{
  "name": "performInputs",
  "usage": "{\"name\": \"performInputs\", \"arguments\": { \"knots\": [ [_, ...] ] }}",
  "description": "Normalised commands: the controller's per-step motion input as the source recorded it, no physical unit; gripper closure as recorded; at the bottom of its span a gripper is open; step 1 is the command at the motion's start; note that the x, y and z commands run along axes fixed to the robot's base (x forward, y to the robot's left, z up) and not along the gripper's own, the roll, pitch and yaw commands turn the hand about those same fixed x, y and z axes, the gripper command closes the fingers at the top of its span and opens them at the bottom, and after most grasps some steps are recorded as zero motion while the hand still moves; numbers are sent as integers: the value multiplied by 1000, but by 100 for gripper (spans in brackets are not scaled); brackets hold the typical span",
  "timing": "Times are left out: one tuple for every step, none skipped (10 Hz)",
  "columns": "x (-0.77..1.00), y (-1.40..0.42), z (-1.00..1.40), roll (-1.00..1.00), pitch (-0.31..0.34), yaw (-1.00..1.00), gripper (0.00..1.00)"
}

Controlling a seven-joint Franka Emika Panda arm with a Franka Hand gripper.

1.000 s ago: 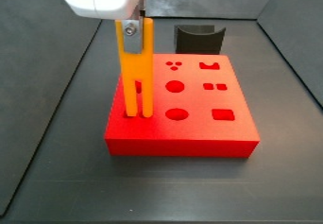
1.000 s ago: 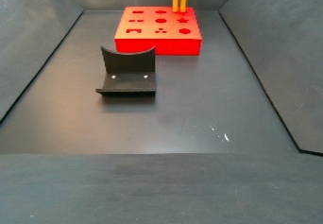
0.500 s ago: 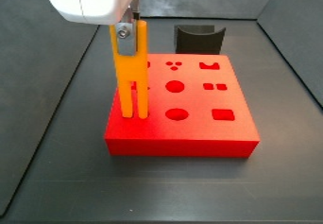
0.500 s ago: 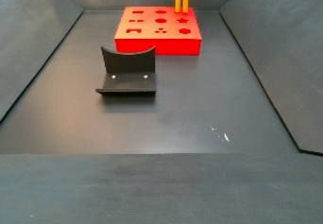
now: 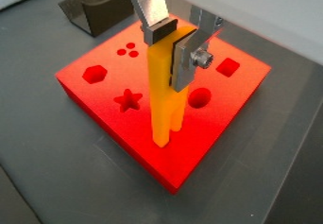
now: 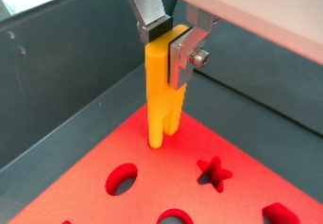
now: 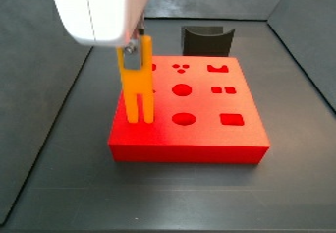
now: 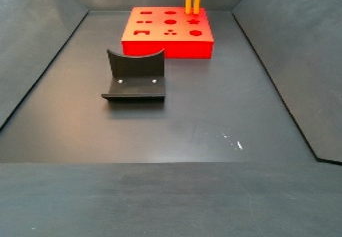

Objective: Insert the square-circle object.

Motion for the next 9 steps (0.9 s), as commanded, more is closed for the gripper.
{"name": "performInputs", "arguments": {
  "knots": [
    [0, -43, -411, 33, -54, 0, 100],
    [49, -137, -257, 209, 34, -103, 100],
    [37, -134, -69, 323, 147, -120, 100],
    [80, -180, -143, 340, 151, -126, 100],
    [23, -109, -326, 246, 51, -151, 100],
    [40, -103, -331, 256, 76, -146, 100],
    [14, -11, -483, 156, 107, -166, 100],
    [0, -26, -409, 161, 127, -154, 100],
    [3, -26, -454, 120, 74, -149, 100]
  ]
}}
